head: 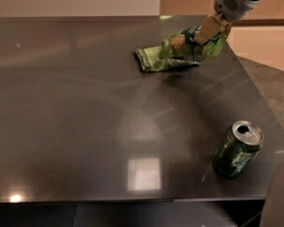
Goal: Move green rice chip bag near green jalapeno chip bag
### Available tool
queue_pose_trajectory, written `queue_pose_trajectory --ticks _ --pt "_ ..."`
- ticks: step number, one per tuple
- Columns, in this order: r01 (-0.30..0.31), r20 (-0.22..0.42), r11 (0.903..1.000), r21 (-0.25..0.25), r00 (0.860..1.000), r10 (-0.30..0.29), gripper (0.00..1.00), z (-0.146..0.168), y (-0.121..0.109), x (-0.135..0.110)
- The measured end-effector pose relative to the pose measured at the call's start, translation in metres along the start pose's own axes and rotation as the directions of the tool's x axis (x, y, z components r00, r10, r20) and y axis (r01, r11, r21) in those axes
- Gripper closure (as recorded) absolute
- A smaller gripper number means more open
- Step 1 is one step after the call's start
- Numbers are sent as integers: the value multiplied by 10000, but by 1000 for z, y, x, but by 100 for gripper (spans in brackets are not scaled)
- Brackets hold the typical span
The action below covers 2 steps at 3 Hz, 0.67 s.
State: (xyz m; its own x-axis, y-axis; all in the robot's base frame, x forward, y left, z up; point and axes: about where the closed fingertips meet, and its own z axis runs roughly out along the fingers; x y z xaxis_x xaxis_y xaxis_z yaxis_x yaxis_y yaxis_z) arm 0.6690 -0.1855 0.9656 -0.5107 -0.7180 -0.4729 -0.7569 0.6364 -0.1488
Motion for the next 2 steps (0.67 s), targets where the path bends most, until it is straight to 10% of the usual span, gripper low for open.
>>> queue_pose_trajectory --ticks 2 --pt "15 -253 9999 99 9997 -12 0 3 -3 12"
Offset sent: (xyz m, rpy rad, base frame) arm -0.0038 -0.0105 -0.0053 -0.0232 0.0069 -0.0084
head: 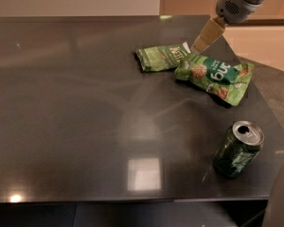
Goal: Move green rice chip bag near green jalapeno chip bag
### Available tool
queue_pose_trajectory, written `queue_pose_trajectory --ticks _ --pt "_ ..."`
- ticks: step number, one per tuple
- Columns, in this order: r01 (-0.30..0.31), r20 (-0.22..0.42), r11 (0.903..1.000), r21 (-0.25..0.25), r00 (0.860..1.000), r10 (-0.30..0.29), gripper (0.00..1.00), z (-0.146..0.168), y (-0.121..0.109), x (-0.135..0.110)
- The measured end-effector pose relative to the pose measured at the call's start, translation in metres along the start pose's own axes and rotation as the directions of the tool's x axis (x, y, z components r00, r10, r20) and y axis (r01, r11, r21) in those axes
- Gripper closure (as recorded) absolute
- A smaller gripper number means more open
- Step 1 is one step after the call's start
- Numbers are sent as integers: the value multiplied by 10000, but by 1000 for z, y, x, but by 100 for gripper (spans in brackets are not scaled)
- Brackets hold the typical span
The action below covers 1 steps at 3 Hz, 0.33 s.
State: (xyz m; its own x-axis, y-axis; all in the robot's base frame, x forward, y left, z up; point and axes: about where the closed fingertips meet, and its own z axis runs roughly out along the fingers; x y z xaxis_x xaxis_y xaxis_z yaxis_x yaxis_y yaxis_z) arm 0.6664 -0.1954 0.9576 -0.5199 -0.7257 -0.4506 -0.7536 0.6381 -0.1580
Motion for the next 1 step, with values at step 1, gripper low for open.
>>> queue_pose_trajectory --ticks 1 --pt "0 0 10000 -1 10000 0 0 0 0 0"
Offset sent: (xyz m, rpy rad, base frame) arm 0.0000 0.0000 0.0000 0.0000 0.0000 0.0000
